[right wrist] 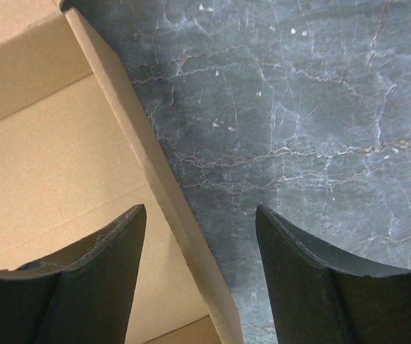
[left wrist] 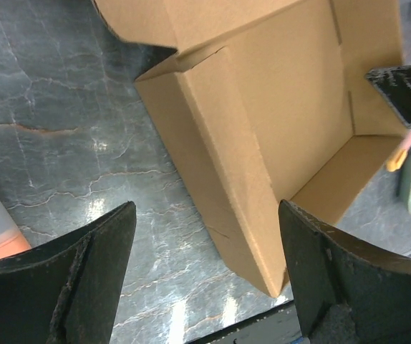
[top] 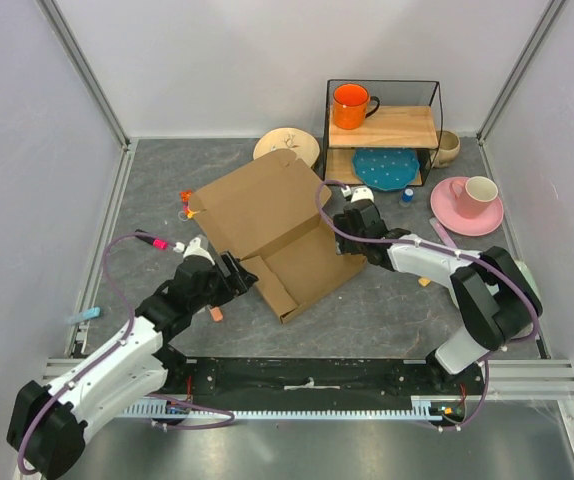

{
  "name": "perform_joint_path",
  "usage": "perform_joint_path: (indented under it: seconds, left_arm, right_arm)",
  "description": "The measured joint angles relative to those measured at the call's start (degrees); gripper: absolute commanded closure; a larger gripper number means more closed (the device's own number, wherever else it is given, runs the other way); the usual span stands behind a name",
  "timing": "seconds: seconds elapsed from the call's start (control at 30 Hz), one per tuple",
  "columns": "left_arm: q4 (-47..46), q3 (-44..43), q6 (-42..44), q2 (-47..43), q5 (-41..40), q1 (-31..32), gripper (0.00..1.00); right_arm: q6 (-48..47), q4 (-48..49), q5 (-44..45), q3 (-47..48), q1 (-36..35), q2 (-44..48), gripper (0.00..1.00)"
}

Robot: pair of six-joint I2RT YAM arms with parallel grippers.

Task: Fold the paper box

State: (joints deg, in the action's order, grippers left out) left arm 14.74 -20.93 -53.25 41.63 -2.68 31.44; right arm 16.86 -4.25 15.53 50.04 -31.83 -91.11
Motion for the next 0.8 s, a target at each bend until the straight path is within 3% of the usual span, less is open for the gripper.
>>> perform_joint_path:
  seconds: [0.13,0.33,0.53,0.8]
  left_arm:
    - [-0.37,-0.15,0.02,4.20,-0.22,1.03,0.14]
    - [-1.62,-2.12,0.09,9.29,-0.61,1.16,0.18]
    - [-2.32,-4.72,0.68,14.16,-1.77,1.16,0.18]
    - [-2.93,-10.58,3.26,21.75,-3.93,1.16,0.18]
  right_arm:
    - [-0.22,2.27,0.02,-2.10,-0.33,-0.04,0.55]
    - [0.81,5.33,0.81,-4.24,-0.68,-0.02,0.70]
    - [4.13,7.48,3.32,-8.22,-3.50,3.04,0.81]
    - [9.03,8.02,7.63,-13.70,-9.35,7.80,0.85]
